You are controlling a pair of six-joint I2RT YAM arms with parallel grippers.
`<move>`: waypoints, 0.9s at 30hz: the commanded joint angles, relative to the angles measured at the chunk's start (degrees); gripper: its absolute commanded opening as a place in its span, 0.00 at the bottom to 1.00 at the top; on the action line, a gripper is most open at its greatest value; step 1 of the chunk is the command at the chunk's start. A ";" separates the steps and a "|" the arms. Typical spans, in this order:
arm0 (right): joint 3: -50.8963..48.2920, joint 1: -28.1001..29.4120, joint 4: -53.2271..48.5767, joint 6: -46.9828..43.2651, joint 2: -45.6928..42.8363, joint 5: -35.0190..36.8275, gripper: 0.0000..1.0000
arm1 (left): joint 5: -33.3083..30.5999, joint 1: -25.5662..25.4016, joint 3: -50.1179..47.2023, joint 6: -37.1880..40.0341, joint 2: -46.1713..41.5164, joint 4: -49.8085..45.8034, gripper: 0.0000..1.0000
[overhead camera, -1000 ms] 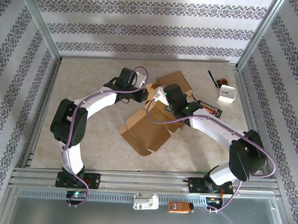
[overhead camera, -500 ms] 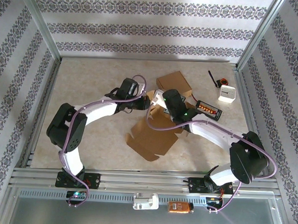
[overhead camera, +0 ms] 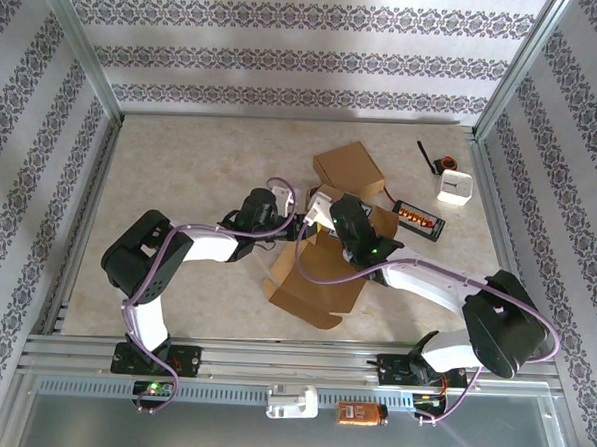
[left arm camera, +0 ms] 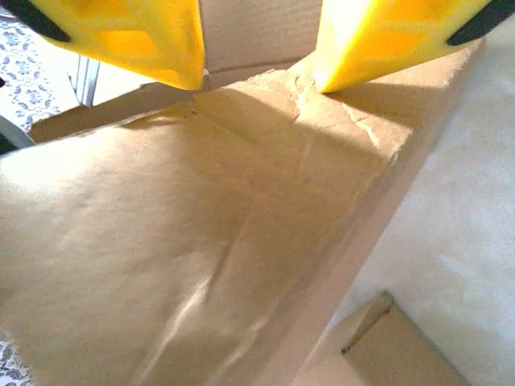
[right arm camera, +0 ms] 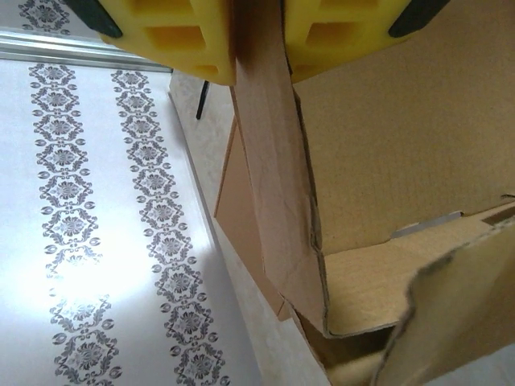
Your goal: Fold the paper box
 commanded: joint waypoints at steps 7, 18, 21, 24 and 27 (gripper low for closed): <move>-9.58 3.21 7.79 -5.11 -5.07 -3.36 0.19 | -4.04 -1.09 -5.00 19.45 -9.37 -3.64 0.62; -12.14 4.63 9.58 -8.01 -4.25 -2.87 0.19 | 2.02 -0.92 -12.96 27.55 -18.97 0.46 0.61; -12.20 4.66 9.59 -8.50 -4.46 -3.06 0.19 | -6.46 -0.92 -12.83 38.49 -24.94 -10.70 0.61; -12.29 4.54 9.63 -8.72 -4.93 -3.78 0.19 | -13.30 -0.83 -10.44 48.98 -26.23 -20.26 0.61; -12.27 4.54 9.82 -8.85 -4.93 -4.14 0.19 | -13.47 -0.66 -5.60 57.50 -22.50 -27.17 0.63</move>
